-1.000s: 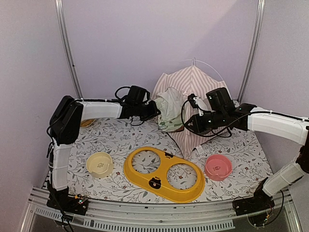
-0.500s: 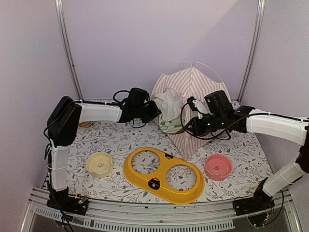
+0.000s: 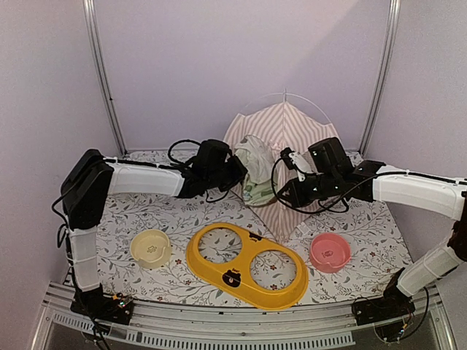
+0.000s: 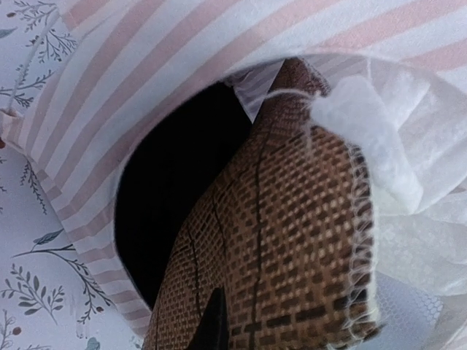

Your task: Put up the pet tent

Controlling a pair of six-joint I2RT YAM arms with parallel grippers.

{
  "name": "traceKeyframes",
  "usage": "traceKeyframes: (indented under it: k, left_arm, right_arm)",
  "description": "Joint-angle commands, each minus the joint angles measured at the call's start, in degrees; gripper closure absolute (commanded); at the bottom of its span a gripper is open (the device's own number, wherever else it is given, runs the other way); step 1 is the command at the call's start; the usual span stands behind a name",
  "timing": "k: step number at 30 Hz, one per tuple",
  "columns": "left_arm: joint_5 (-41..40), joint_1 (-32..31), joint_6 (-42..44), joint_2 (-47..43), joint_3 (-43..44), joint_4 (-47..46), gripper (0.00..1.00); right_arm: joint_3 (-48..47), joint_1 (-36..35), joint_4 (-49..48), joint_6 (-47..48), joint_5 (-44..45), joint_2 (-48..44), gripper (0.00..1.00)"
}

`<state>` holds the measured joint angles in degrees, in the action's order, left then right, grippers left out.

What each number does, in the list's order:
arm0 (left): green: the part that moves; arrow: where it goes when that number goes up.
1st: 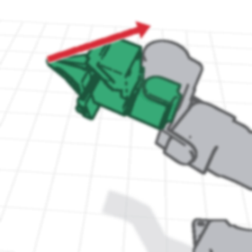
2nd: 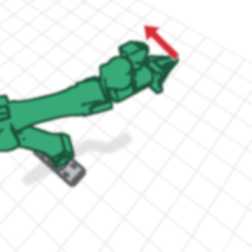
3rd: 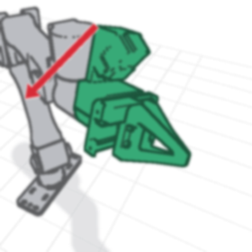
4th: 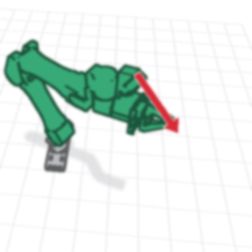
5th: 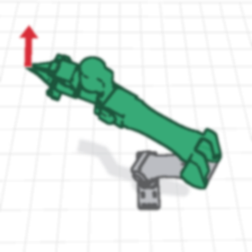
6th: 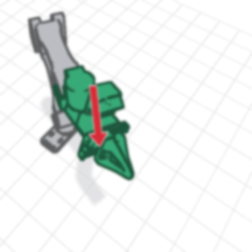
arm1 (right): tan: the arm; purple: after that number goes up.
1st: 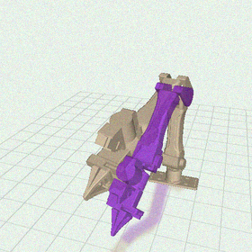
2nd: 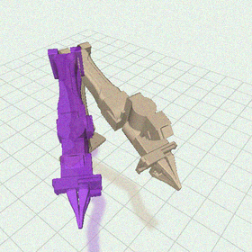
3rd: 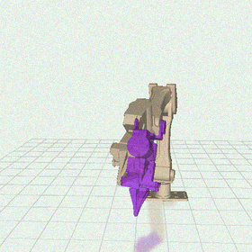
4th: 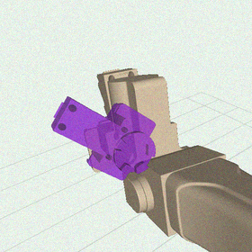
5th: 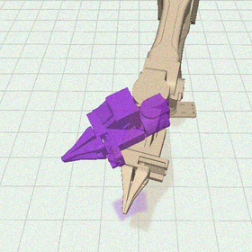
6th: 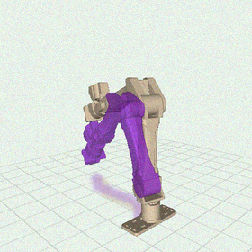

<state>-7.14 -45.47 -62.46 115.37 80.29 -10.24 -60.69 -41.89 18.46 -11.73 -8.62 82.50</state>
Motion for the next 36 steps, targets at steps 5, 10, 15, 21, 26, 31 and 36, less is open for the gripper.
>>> traceKeyframes:
  k: [5, 10, 15, 21, 26, 31, 36]
  left_arm:
    - [0.64, -0.81, -0.19, 3.35, 2.30, -1.48, 1.00]
    - [1.49, -0.48, 3.45, 0.23, -1.94, -0.89, 0.58]
    - [2.90, -0.27, 8.55, -6.33, -8.14, -1.05, 0.36]
    - [4.03, -0.07, 14.09, -13.26, -17.25, 0.10, 0.12]
    - [7.76, 0.20, 13.93, -16.69, -23.53, -0.90, 0.23]
    - [12.67, -1.51, 11.88, -13.66, -23.79, -3.03, 0.40]
    - [14.19, -1.38, 9.16, -9.33, -20.66, -6.47, 0.39]
  right_arm:
    - [0.25, -2.32, 4.67, -1.24, 0.59, 0.74, 1.00]
    - [0.83, -2.24, 4.13, -2.56, 1.78, -0.27, 0.99]
    - [0.49, -2.15, 3.72, -2.78, 1.35, 0.48, 0.99]
    - [-0.04, -1.85, 3.66, -3.01, 1.50, 0.40, 0.95]
    - [-0.54, -1.68, 3.19, -3.78, 0.53, 0.62, 0.93]
    - [-0.73, -1.63, 2.63, -4.01, -0.74, 1.04, 0.93]
    - [-0.80, -1.64, 2.91, -3.95, -1.13, 1.19, 0.94]
